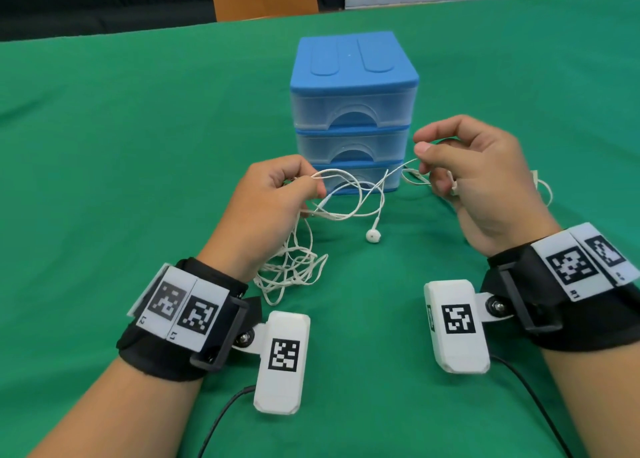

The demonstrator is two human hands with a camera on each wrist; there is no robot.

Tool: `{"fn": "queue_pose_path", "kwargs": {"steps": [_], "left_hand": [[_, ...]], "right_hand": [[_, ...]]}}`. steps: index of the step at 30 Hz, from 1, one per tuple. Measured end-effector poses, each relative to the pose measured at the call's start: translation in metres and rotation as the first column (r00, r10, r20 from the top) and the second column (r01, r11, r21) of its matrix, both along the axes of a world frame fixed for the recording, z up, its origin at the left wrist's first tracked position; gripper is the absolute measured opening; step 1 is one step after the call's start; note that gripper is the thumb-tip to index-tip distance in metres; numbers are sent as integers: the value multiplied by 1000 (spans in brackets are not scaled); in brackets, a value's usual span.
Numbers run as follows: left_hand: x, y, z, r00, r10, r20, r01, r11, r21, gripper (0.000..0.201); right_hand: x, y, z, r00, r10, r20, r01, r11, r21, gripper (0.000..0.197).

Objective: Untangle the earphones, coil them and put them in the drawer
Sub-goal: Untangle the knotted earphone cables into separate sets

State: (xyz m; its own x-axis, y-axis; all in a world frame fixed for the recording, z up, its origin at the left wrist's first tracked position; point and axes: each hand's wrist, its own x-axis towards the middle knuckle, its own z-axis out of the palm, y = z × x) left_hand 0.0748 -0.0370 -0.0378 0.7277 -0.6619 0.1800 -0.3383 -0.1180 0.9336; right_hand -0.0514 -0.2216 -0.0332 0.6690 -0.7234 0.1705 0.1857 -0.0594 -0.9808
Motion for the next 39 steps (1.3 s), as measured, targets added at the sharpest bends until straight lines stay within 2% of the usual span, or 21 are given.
{"fn": "queue_pose_path", "kwargs": {"steps": [6, 11, 18, 21, 23, 25, 28, 32, 34, 37, 39], "left_hand": [[-1, 1, -2, 999, -34, 30, 32, 996, 81, 27], [-1, 1, -1, 997, -59, 52, 55, 995, 78, 37], [-5, 1, 1, 970, -232, 79, 231, 973, 14, 38], [-3, 1, 0, 958, -270, 101, 274, 962, -25, 36], [-2, 1, 0, 957, -276, 93, 282, 958, -53, 35], [-4, 1, 2, 958, -282, 49, 286, 955, -86, 32], [-4, 1, 3, 961, -273, -38, 266, 954, -138, 32], [-3, 2, 3, 962, -259, -82, 244, 957, -158, 18], [-2, 3, 3, 960, -261, -101, 244, 957, -153, 12], [-3, 4, 4, 958, -241, -155, 216, 962, -164, 32], [-3, 3, 3, 980, -161, -119, 145, 981, -132, 44]], "right_hand": [[0, 1, -3, 983, 128, -129, -136, 989, -54, 19], [1, 6, -8, 887, 261, -380, -342, 926, -161, 34], [2, 9, -9, 796, 415, -440, -518, 844, -142, 50], [5, 9, -11, 792, 390, -469, -522, 832, -188, 33], [5, 8, -12, 812, 346, -470, -483, 851, -208, 17], [6, 7, -13, 834, 295, -466, -436, 870, -229, 8], [6, 6, -13, 854, 256, -452, -400, 879, -258, 7], [5, 6, -12, 891, 155, -426, -314, 889, -334, 9], [4, 9, -9, 905, 199, -377, -318, 904, -287, 9], [2, 13, -4, 906, 304, -296, -372, 903, -213, 12], [2, 13, -3, 895, 356, -269, -411, 892, -187, 18]]}}
